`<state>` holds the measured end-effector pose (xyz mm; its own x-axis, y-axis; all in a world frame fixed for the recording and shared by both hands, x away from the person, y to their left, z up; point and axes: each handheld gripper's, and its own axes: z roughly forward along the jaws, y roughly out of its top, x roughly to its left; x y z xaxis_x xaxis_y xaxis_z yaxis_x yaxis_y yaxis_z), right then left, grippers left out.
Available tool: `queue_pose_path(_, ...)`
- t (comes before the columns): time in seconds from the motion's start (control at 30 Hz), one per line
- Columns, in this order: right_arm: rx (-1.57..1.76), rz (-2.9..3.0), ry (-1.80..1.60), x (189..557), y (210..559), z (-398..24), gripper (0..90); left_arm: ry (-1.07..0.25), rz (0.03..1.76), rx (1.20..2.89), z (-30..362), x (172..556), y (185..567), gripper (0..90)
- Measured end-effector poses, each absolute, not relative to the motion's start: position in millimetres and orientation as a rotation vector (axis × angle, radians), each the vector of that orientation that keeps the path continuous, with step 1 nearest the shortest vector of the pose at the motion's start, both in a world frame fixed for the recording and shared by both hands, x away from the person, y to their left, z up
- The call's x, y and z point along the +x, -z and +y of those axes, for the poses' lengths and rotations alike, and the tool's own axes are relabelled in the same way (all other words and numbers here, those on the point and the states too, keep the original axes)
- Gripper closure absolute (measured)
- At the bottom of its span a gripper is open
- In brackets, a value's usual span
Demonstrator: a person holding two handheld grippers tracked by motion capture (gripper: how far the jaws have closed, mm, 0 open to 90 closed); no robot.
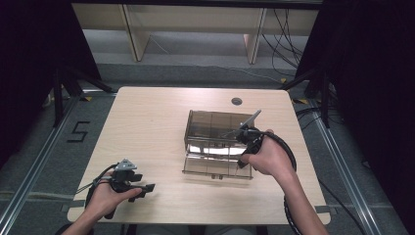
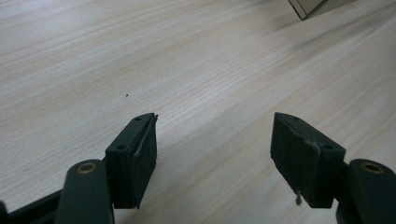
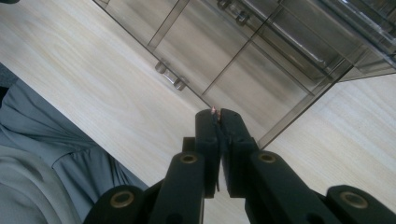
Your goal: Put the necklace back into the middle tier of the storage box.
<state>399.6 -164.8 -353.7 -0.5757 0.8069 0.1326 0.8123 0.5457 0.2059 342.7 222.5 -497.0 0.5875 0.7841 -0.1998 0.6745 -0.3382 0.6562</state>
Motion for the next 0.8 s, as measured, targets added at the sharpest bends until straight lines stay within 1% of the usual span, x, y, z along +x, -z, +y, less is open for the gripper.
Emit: queue_pose_path(0.8,-1.469,-2.73,0.433,405.2,351.4,-168.7,86.9,-0.192,1.154,2.104,222.9,342.9,497.0,31.3)
